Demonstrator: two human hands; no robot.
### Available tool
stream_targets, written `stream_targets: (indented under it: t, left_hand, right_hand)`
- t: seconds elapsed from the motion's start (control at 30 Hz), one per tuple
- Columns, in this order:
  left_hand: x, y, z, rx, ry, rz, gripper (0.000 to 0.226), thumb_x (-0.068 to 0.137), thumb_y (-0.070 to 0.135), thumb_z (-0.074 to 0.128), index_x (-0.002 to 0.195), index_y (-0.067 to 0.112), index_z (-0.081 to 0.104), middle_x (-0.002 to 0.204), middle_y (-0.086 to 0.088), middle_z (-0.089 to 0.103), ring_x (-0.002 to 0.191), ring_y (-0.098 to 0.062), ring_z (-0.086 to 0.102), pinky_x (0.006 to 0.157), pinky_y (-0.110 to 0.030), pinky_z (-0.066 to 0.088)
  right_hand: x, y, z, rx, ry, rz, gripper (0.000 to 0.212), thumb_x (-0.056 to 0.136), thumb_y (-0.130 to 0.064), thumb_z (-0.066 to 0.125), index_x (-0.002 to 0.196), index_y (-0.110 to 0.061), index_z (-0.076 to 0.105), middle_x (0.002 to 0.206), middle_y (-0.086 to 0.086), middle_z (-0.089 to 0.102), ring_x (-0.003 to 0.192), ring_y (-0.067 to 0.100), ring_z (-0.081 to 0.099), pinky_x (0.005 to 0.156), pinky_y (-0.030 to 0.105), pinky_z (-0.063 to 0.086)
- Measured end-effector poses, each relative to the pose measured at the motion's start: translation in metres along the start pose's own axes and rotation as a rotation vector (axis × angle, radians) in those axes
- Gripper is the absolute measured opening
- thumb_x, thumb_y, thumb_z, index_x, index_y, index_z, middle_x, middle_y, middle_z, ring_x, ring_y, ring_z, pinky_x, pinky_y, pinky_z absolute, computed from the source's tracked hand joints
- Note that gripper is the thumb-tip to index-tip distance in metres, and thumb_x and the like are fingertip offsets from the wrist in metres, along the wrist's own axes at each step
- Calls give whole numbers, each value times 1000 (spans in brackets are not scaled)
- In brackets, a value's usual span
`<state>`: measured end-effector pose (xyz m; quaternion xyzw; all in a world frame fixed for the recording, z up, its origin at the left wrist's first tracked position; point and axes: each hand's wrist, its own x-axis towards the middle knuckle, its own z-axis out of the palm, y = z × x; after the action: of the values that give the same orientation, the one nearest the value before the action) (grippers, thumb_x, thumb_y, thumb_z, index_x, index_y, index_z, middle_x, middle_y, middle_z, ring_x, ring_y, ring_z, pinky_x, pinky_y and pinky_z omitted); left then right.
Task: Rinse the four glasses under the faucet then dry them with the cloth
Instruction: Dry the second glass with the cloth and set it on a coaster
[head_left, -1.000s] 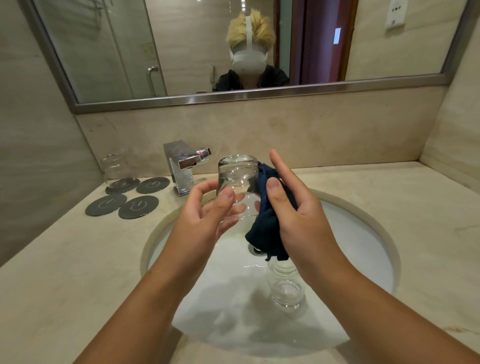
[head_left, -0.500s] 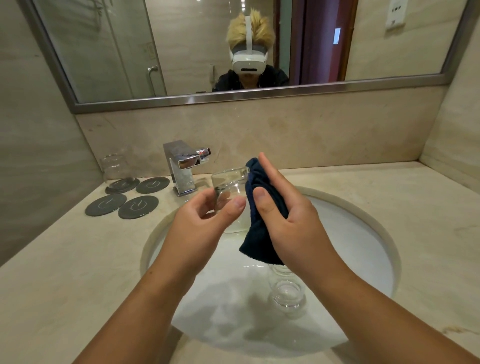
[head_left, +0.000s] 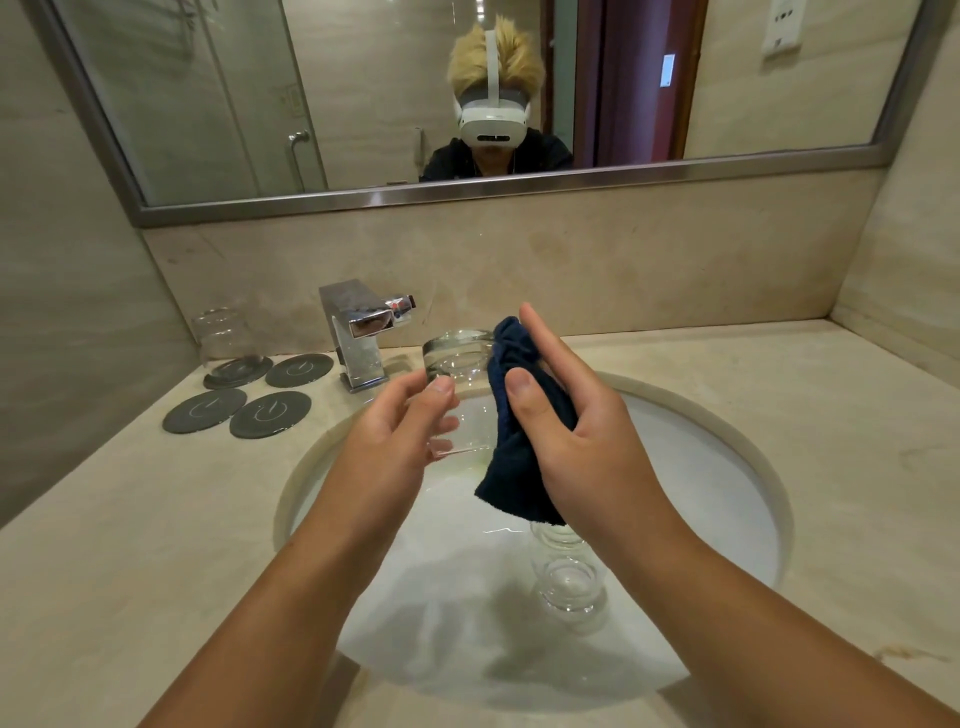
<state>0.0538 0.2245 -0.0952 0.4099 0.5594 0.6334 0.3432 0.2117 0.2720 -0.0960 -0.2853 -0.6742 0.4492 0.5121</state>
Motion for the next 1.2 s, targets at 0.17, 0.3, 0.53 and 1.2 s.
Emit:
stream_targets:
  t: [0.17,0.3,0.53,1.2]
  left_hand:
    - [-4,0,-3,77,-38,17,41,81,59,73,109,30,75,114,2,80,109,-17,75,100,-45,57]
    - [-5,4,-5,48,-39,-27,60,81,61,81,120,15,74,120,-9,78,114,-29,75,103,-50,58]
    - [-5,17,-7,-349,129,-174,54,83,49,76,127,18,70,120,-12,79,104,-28,80,86,-37,66]
    - [-6,19,-4,-374,45,-7,75,84,55,67,141,8,59,125,-12,78,113,-25,77,93,-33,64]
  right_hand:
    - [-4,-1,3,-69,-40,-46,53,107,-25,61,155,-46,49,133,-33,64,125,-16,57,96,3,41]
    - [-4,-5,3,-82,-70,-37,55,107,-26,61,155,-48,46,132,-33,65,123,-15,58,95,4,42]
    - [0,-6,0,36,70,14,45,97,-35,74,136,-51,57,130,-24,67,115,-7,66,92,21,55]
    - [-7,-11,5,-288,-107,-126,44,96,-19,73,125,-53,73,108,-19,76,102,0,69,84,8,45]
